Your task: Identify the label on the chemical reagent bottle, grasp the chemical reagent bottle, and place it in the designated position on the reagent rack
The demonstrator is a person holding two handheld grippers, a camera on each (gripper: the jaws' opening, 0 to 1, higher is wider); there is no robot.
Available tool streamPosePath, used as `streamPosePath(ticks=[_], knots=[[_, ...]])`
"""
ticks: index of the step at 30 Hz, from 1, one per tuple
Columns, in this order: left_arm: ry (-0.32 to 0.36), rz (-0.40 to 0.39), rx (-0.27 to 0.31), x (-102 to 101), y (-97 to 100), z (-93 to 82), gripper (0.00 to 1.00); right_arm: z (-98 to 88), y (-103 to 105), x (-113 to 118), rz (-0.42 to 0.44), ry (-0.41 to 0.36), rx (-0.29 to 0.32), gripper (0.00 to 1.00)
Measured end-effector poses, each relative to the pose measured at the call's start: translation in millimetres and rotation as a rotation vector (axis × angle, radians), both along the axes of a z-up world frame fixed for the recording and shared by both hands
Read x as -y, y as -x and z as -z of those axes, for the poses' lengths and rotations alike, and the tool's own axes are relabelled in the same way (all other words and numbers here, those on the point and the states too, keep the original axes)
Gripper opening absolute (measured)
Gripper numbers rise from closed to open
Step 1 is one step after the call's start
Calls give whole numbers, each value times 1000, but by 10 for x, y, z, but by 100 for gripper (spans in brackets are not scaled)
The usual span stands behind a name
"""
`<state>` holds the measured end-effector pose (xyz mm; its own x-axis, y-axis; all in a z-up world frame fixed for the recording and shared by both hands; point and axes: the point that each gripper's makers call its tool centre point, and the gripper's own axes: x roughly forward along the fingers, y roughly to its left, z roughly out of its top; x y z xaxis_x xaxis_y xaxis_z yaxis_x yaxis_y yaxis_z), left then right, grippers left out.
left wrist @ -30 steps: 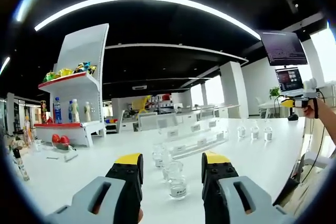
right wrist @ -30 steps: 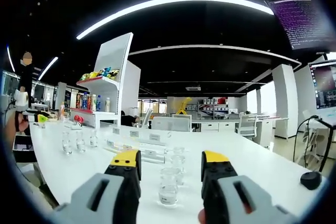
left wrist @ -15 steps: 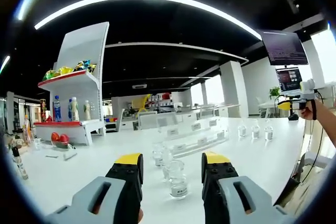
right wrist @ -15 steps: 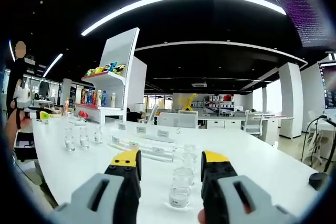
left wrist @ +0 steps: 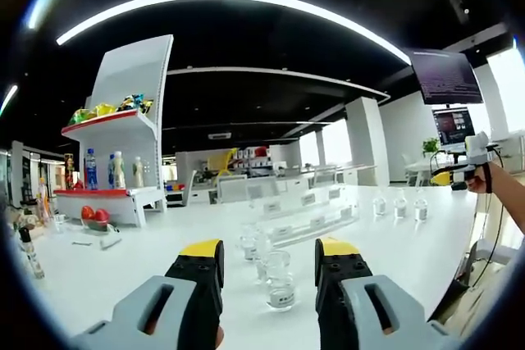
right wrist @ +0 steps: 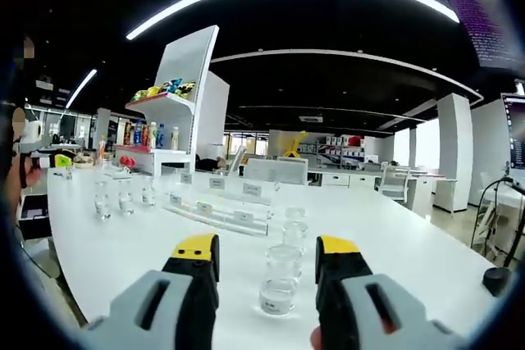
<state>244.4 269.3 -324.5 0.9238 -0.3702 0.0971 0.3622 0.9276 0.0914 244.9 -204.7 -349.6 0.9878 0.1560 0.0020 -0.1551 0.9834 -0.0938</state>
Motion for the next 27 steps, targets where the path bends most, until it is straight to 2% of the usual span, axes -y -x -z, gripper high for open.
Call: streamPosePath(ticks=[16,27], knots=[[-4,4,-3,24,-7,10,45,121,-131,90,17,4,-42,46],[-11,10,-18,28,-9,44,45,140,-157,99,14,-2,-48,46]])
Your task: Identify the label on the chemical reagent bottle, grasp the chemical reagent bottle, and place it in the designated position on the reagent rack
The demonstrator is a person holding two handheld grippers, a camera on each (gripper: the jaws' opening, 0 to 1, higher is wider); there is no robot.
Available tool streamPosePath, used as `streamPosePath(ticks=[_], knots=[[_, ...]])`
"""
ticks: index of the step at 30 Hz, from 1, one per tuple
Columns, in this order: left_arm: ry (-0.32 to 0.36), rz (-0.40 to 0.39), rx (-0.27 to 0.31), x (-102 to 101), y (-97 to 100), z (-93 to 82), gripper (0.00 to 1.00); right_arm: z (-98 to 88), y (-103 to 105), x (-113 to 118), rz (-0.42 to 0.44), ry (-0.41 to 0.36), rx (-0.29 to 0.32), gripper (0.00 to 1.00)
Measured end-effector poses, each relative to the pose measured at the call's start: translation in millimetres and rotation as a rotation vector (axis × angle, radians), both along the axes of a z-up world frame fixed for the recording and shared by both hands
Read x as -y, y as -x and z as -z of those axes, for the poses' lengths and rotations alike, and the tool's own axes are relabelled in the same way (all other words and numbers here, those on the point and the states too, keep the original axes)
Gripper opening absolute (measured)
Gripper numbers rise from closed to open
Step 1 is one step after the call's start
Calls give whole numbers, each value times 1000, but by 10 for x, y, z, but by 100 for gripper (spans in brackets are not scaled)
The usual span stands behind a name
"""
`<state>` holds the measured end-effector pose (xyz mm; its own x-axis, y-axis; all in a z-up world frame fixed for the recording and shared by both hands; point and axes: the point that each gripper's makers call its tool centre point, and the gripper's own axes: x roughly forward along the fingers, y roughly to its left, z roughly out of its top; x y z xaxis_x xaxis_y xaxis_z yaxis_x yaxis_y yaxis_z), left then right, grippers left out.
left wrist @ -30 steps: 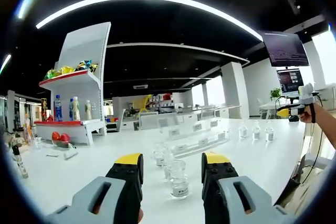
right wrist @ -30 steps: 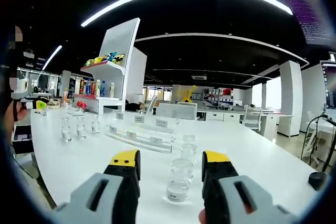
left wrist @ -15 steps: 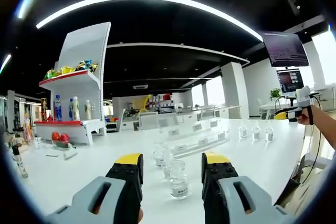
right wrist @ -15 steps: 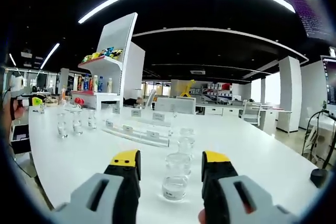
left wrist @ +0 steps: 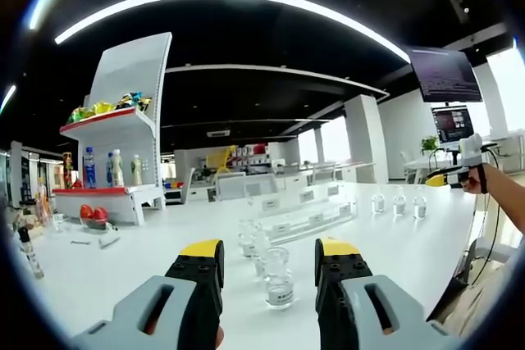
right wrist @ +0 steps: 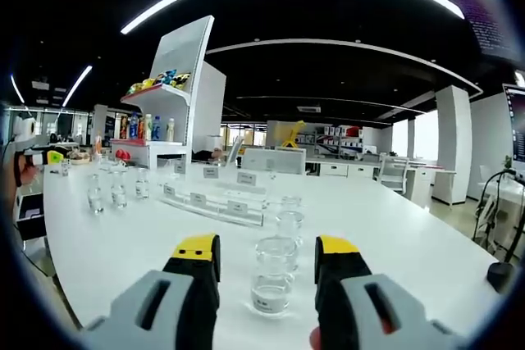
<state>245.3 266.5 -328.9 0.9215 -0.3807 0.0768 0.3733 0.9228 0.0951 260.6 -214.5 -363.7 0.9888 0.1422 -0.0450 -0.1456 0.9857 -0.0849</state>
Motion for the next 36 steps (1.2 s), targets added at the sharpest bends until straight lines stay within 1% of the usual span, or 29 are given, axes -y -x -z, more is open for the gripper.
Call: streamPosePath(ticks=[4,9,11,14,20,26,30,36], knots=[[10,26,-5,39,16,4,45,0,-1,13,1,-5,1,46],[-5,64,-14,104,46,28,45,18,-4,19,2,-3,-6,46],[3,81,-13,128,60,23,45,20,-3,15,1,-3,-7,46],[38,142,0,203,122,-32,45,28,-6,14,1,0,-10,46],[40,190,4,286,184,-60,45,62,-14,29,6,-1,-20,46],[30,199,-6,294,179,-22,44,90,-34,51,7,1,-26,46],[21,205,-10,302,185,-7,44,176,-70,59,1,11,-43,45],[19,216,-2,329,219,-47,44,225,-79,55,-4,10,-52,45]])
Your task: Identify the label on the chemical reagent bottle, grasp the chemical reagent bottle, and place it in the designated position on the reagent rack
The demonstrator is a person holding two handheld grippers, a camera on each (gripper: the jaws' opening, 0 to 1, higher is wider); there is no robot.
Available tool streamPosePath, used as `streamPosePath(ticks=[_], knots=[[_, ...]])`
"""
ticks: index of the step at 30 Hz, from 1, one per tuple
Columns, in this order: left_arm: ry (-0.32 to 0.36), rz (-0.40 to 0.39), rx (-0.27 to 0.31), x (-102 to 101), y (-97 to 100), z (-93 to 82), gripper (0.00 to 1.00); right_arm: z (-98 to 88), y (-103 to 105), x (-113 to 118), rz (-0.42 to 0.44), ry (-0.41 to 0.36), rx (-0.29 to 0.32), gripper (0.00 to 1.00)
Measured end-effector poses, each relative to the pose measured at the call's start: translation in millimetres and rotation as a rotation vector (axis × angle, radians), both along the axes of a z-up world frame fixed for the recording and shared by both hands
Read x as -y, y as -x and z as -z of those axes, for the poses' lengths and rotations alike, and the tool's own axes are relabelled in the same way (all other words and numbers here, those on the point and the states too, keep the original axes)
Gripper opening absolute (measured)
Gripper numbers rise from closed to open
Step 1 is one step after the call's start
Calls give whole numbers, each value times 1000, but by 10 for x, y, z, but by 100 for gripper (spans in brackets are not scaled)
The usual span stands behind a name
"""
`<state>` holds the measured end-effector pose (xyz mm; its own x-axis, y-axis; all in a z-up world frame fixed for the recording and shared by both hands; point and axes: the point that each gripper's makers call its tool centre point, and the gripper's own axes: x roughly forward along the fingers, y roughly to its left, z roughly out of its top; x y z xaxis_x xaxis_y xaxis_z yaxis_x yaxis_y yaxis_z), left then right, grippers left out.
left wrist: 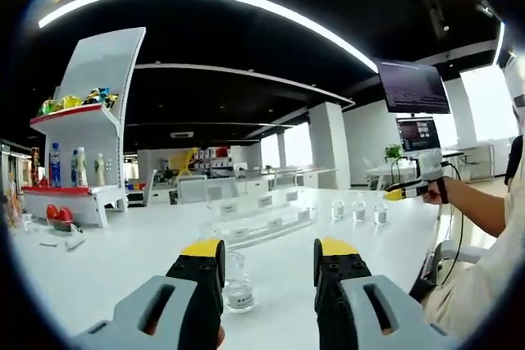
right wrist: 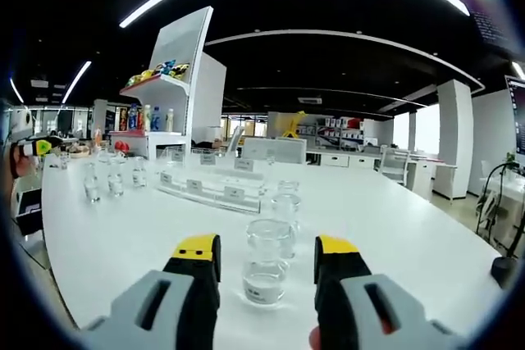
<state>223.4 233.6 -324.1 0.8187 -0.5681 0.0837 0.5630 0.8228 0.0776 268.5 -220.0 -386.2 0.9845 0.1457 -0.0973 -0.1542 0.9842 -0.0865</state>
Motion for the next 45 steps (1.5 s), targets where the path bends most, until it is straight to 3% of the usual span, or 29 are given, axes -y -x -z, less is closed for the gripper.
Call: streamPosePath(ticks=[22,29,45], knots=[[-60,42,-27,111,36,117,44,104,-109,-20,-13,43,-26,45],[-71,48,-33,136,34,145,44,59,-122,-72,-44,1,-10,38],[-58,34,-21,108,49,107,43,168,-166,-68,-35,0,-18,31]])
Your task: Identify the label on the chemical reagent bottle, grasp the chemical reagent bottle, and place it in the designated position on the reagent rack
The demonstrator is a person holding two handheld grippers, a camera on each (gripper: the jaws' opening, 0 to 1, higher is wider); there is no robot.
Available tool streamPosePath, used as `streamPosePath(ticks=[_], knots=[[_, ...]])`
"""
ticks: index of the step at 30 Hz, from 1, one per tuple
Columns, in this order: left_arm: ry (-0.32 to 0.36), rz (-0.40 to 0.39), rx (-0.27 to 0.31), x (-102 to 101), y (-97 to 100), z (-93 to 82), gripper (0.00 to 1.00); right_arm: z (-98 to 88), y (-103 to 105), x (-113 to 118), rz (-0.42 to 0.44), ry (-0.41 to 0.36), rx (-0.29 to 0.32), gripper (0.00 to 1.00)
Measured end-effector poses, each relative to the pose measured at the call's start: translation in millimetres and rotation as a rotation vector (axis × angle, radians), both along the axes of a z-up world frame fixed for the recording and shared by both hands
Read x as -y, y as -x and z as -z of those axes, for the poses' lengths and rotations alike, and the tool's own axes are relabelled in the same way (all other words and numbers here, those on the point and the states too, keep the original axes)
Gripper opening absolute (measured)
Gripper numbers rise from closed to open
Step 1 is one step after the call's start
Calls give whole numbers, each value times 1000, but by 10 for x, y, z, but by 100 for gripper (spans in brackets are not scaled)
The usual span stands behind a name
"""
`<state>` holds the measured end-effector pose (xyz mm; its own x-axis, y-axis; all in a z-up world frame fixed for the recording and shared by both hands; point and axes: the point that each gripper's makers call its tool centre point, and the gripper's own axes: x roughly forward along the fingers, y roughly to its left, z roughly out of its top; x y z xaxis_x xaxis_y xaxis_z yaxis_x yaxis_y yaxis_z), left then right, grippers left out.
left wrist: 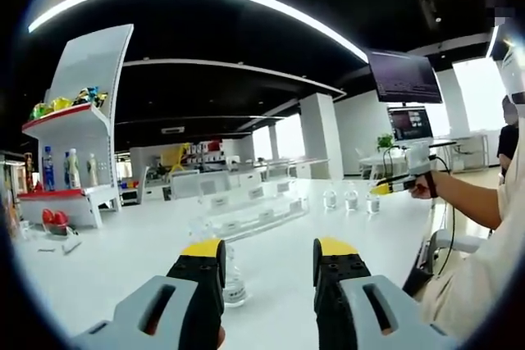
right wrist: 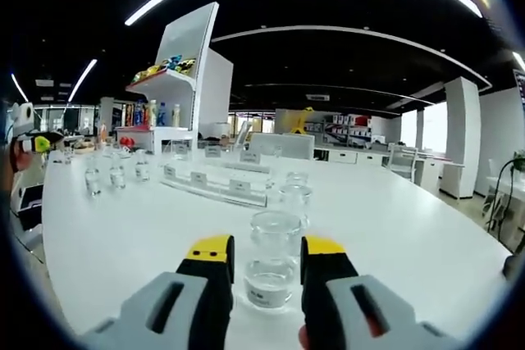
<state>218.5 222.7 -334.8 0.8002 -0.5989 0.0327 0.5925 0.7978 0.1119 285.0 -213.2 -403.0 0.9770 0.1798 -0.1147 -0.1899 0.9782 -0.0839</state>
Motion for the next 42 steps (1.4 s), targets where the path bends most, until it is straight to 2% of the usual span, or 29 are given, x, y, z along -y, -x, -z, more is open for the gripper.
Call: streamPosePath(ticks=[14,29,42], knots=[[9,9,6,15,11,-26,43,88,-35,51,36,-19,-11,27],[9,12,4,27,13,-26,43,70,-63,35,40,-44,4,20],[-9,12,-5,46,0,16,43,76,-71,53,44,-63,8,19]])
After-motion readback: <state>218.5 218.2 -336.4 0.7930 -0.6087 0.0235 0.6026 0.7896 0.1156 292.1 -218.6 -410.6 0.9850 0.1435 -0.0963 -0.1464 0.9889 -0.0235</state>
